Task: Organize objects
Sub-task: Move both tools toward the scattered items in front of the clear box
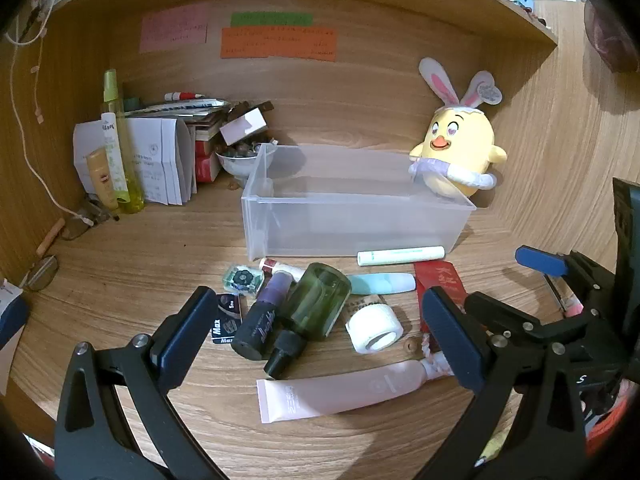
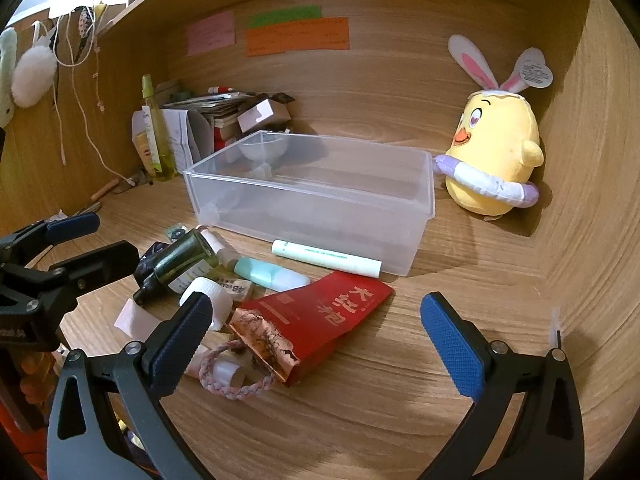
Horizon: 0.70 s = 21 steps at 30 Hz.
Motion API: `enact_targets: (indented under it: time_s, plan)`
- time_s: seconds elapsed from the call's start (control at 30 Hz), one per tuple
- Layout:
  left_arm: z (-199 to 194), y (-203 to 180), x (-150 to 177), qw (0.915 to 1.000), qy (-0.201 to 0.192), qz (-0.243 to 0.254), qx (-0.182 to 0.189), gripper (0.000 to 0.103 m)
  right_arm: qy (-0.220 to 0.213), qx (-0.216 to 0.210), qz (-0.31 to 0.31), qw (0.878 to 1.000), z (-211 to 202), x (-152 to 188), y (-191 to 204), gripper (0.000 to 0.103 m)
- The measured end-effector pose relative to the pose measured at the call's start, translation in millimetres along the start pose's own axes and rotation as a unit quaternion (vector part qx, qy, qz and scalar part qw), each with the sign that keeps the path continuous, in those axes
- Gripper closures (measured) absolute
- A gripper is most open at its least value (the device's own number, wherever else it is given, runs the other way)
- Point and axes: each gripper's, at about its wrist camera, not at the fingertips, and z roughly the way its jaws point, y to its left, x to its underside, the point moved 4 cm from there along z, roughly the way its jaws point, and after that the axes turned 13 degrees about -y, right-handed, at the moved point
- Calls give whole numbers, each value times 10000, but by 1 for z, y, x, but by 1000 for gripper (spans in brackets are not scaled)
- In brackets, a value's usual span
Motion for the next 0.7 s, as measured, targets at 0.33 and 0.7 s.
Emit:
enact_targets:
  time_s: [0.33,0.7]
  plan:
    - [6,-1,0,10000,42,42,-18,0,-22,21,29,10000,1,-2,-4,0]
    - [9,2,0,10000,79,32,-1,0,83,-17,84,9999,6,-1,-4,0]
